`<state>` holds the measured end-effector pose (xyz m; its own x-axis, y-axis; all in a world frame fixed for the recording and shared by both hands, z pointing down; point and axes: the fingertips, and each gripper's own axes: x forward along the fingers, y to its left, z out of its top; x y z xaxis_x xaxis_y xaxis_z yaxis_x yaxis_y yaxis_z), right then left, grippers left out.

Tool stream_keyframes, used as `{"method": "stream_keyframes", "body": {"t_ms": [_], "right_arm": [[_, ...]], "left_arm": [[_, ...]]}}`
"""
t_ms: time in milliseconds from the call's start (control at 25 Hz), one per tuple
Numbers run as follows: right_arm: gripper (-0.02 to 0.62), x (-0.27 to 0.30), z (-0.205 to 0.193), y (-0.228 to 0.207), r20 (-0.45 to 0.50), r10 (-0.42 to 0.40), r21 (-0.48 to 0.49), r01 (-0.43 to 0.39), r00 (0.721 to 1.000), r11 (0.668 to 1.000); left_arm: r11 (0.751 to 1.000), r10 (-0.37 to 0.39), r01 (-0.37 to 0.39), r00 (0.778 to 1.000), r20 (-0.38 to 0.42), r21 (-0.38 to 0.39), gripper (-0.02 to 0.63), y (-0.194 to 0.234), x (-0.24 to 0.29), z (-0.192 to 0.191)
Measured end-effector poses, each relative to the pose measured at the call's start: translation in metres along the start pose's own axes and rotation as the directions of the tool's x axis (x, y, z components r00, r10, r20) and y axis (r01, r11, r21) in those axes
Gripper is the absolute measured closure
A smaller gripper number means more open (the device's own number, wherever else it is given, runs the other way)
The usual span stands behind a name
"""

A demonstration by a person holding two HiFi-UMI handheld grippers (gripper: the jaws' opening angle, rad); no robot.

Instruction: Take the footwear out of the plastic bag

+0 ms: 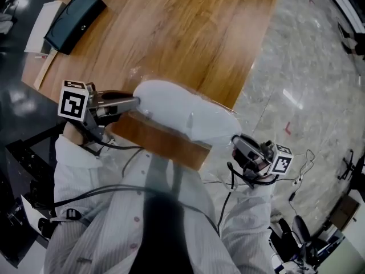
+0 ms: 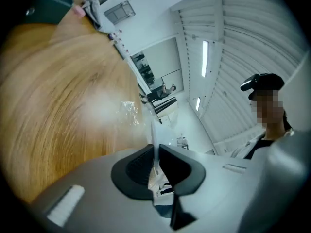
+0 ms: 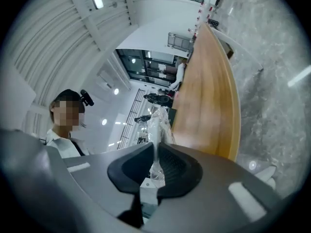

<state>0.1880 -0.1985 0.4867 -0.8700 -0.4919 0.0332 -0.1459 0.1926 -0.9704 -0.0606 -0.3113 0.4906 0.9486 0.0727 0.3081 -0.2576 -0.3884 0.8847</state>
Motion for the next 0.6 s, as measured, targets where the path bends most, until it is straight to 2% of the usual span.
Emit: {"method": "stream_keyframes", "body": {"t_ms": [200,320,440,600], "right_arm": [[0.539,0.001,0.018,0.055,-0.009,0.029,-0.172,-0.030,1.000,0.985],[0.538,0.005,0.024,0.075,0.001,0.038,-0.231,-0.037,0.999,0.972],[0.546,0.005,0.032,0.083,0.037,0.046,-0.252,-0.035,0.998,0.967],[0.583,0.000,0.040,0.086,0.083,0.051,-0.266,-0.027,0.995,0.963]], "left_arm": [[0.986,0.023,-0.036,0.996,0.080,0.160,0.572,-0.061,-0.024,0.032],[0.972,0.039,-0.066,0.991,0.125,0.224,0.572,-0.085,-0.040,0.044],[0.962,0.061,-0.102,0.984,0.165,0.252,0.572,-0.098,-0.053,0.050],[0.958,0.099,-0.155,0.968,0.231,0.241,0.572,-0.100,-0.074,0.056]]}}
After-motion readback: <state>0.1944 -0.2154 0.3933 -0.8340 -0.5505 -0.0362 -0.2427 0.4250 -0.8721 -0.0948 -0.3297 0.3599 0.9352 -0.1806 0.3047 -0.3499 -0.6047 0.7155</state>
